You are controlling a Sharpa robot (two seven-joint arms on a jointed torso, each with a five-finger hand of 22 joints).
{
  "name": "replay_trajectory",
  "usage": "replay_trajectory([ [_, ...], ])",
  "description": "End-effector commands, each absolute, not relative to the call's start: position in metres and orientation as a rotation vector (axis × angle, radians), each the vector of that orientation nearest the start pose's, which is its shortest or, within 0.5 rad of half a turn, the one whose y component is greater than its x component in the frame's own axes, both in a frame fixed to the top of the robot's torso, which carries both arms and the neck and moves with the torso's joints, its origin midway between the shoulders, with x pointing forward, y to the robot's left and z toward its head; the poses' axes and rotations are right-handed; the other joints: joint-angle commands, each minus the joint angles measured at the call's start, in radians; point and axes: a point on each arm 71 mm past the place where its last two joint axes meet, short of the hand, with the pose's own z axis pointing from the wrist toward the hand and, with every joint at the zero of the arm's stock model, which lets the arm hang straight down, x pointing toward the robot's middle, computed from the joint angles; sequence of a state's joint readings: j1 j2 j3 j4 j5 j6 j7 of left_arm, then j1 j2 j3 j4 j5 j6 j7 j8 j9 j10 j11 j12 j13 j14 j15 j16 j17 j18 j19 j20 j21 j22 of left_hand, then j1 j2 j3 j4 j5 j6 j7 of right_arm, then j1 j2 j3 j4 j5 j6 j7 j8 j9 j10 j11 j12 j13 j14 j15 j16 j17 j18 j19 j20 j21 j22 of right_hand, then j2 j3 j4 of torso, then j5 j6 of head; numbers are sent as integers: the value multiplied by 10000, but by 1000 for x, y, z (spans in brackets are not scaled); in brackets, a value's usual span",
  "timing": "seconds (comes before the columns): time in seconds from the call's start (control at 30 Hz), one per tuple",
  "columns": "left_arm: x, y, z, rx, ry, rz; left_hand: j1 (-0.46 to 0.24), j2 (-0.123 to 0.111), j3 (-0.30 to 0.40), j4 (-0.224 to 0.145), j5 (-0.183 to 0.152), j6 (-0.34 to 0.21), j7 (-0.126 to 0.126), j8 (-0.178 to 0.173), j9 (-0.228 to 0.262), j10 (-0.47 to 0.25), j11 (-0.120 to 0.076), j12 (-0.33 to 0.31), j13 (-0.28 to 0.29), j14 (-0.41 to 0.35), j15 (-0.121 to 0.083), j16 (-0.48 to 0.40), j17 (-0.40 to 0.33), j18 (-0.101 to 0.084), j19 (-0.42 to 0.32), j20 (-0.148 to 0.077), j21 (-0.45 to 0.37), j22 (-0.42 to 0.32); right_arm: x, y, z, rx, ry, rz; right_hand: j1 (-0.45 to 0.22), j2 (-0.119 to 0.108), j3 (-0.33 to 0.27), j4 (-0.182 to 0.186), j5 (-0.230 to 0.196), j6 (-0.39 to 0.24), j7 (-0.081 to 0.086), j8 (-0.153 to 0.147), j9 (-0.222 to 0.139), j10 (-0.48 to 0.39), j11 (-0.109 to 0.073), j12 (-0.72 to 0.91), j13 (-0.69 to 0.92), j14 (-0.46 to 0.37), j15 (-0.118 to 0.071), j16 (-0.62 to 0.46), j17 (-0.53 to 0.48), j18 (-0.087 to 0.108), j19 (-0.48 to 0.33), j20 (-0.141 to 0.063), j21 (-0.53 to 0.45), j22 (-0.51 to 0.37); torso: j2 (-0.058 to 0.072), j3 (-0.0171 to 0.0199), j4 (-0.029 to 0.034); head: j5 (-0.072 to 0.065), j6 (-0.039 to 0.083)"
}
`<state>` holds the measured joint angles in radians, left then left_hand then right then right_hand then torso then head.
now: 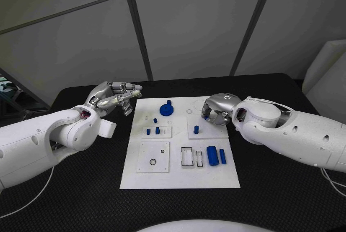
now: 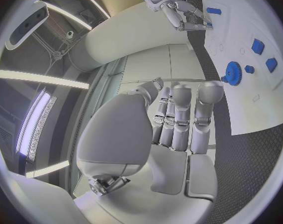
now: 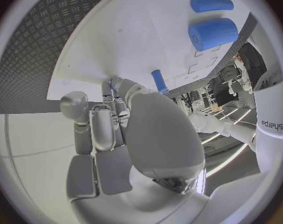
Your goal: Assemble the parts on the task board
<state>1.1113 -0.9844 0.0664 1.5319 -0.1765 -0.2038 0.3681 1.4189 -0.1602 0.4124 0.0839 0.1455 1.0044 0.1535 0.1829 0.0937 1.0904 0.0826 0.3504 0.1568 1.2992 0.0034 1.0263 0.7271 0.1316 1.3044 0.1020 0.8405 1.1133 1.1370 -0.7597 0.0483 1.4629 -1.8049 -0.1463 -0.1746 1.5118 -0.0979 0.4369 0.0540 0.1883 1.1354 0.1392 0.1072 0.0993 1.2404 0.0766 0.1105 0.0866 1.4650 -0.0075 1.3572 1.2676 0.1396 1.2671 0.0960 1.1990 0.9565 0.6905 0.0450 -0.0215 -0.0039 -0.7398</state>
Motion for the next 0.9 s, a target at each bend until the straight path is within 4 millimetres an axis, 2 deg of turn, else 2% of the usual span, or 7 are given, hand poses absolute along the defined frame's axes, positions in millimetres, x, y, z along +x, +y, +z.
replay_trajectory([
  [0.03,480,270,-177,-9972,14374,-15057,33,89,-49,-24,14,54,29,32,-13,1,-5,39,16,47,-11,10,25,86,45,-5,16,2,494,-174,-189,-4345,16124,4146,49,147,100,-39,-2,28,21,-11,-6,154,-98,-59,15,594,-88,47,24,-191,-11,-92,59,24,-3,4,-5,8,-7],
  [0.33,481,272,-177,-9982,14369,-15032,51,95,-56,-43,17,39,34,27,-19,-17,-1,41,17,51,-10,26,18,85,58,-6,25,7,484,-173,-181,-4345,15770,4418,-38,91,142,-77,12,12,38,-34,1,136,-81,-107,18,592,-74,68,27,-195,-25,-83,88,52,-24,1,-26,5,0],
  [0.47,481,272,-178,-9981,14370,-15035,70,108,-56,-60,22,28,39,24,-24,-31,2,43,19,37,-8,13,-26,88,58,-6,5,-5,479,-173,-177,-4282,15495,4622,-54,72,161,-100,30,11,38,-40,4,135,-80,-120,20,595,-72,88,46,-199,-18,-81,110,82,-18,-1,-8,6,15],
  [0.6,482,272,-178,-9953,14332,-15075,81,122,-53,-69,26,20,49,22,-27,-40,6,45,20,31,-6,16,-34,88,60,-6,3,-6,467,-170,-167,-4092,15185,5204,-91,34,224,-163,113,19,41,-51,15,146,-76,-150,29,600,-68,133,83,-205,-11,-76,159,141,-14,4,8,77,13],
  [0.67,482,272,-178,-9950,14315,-15074,85,126,-51,-71,28,18,51,21,-28,-41,7,46,20,30,-6,17,-35,88,60,-6,3,-6,460,-166,-163,-4016,15055,5596,-105,27,232,-169,125,19,43,-54,17,148,-74,-156,31,602,-67,145,94,-209,-3,-75,176,165,-12,-9,-1,134,10],
  [0.8,483,271,-179,-9936,14263,-15080,94,138,-49,-78,31,11,59,19,-31,-49,12,47,20,20,-3,10,-57,91,54,-5,-18,-18,448,-150,-156,-4066,14876,6404,-132,3,245,-190,146,17,45,-62,21,148,-72,-170,34,605,-65,165,112,-216,10,-72,206,205,-10,4,-19,190,12],
  [0.9,483,270,-179,-9914,14230,-15114,94,139,-49,-79,32,10,59,19,-31,-50,12,47,20,20,-3,9,-58,91,54,-5,-19,-19,442,-137,-154,-4161,14861,6880,-142,-16,252,-210,157,21,45,-64,24,148,-72,-179,36,607,-64,180,126,-216,8,-71,214,211,-3,-6,2,198,11],
])
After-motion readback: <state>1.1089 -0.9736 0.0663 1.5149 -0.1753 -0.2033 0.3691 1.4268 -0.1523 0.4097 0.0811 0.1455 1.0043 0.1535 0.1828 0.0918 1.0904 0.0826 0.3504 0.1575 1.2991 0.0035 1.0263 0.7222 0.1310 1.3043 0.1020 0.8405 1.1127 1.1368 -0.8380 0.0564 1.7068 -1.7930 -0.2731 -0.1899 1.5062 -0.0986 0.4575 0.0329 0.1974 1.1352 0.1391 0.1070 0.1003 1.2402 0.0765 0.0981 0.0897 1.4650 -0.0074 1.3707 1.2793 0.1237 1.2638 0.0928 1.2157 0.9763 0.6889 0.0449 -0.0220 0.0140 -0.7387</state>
